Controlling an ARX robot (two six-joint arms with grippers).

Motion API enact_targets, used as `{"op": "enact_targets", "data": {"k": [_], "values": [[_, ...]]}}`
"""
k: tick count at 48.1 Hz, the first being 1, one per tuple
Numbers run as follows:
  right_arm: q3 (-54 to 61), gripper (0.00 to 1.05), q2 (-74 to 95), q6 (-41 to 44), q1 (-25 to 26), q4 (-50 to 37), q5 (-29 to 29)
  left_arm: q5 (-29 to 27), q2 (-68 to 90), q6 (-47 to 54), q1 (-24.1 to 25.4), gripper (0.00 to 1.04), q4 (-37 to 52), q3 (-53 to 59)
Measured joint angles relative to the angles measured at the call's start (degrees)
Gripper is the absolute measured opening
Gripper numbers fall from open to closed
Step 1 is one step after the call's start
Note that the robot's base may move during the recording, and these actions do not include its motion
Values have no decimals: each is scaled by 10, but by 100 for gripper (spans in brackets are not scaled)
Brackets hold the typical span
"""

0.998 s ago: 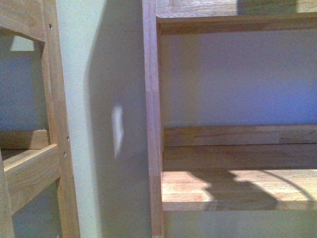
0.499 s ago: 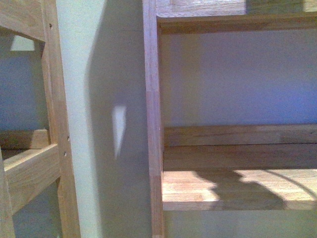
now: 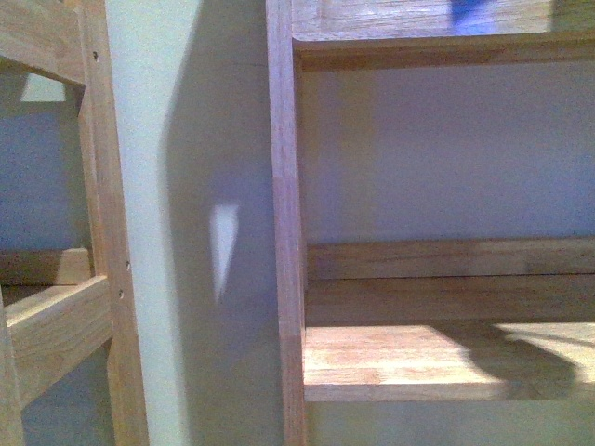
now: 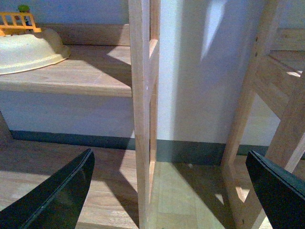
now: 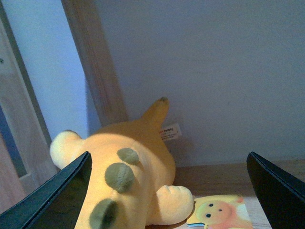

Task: Put away toys

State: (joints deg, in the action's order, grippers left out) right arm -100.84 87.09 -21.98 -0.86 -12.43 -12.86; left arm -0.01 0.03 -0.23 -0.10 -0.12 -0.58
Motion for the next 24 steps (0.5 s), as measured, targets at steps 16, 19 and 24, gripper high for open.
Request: {"op": "enact_targets", "data": {"k": [16, 19, 24], "values": [[178, 98, -158, -28, 51, -61, -69, 0, 0, 0, 0, 98, 0, 0], [226, 98, -198, -25, 61, -63, -80, 0, 0, 0, 0, 98, 0, 0], [356, 98, -297, -7, 84, -84, -99, 0, 0, 0, 0, 98, 0, 0]]}}
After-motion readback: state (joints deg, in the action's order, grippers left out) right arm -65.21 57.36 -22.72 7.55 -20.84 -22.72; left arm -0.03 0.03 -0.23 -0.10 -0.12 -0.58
